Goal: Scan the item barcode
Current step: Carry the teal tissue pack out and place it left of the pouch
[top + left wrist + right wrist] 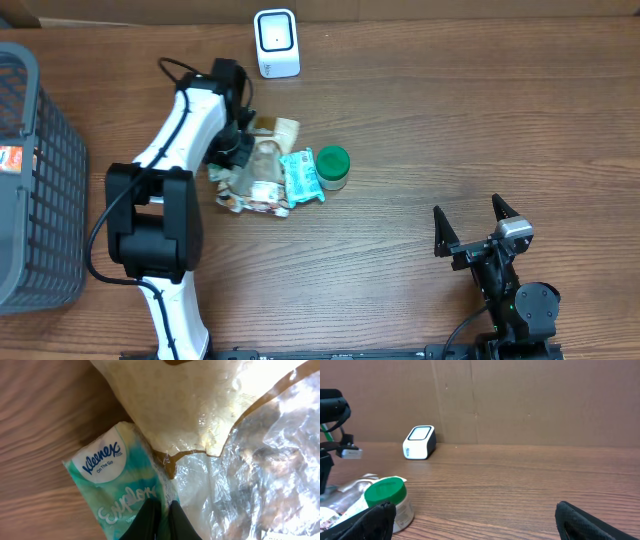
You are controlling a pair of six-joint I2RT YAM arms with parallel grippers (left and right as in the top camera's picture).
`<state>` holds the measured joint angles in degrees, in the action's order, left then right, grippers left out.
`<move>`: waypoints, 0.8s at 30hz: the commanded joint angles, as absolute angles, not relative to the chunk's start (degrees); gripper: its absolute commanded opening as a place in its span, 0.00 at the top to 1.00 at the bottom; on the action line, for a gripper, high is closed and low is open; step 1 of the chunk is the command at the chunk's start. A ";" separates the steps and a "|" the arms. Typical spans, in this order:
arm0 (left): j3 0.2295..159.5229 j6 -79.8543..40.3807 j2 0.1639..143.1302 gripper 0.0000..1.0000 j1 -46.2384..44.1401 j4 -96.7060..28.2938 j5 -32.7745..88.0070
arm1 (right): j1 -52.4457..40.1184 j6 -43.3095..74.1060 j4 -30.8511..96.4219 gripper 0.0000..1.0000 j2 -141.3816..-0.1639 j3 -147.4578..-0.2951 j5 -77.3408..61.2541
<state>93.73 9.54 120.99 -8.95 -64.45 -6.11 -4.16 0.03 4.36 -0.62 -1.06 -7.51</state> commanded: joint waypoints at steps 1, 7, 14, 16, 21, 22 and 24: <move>93.91 11.79 121.03 0.96 -10.74 -64.71 0.03 | -4.49 0.34 4.14 0.00 -0.16 -0.45 -7.70; 93.91 11.73 121.01 0.94 -11.29 -66.74 -1.87 | -4.49 0.34 4.14 0.00 -0.16 -0.45 -7.73; 96.12 8.01 120.97 0.31 -11.25 -70.22 -10.07 | -4.49 0.36 4.14 0.00 -0.16 -0.45 -7.70; 98.61 6.74 120.95 0.22 -11.25 -71.92 -10.07 | -4.49 0.34 4.14 0.00 -0.16 -0.45 -7.70; 107.26 4.03 119.59 0.20 -11.29 -75.24 -8.32 | -4.49 0.34 4.14 0.00 -0.16 -0.45 -7.70; 108.79 3.97 118.87 0.20 -11.29 -75.44 -7.27 | -4.49 0.34 4.14 0.00 -0.16 -0.45 -7.70; 111.87 2.94 116.60 0.18 -11.29 -75.42 -4.93 | -4.49 0.34 4.14 0.00 -0.16 -0.45 -7.70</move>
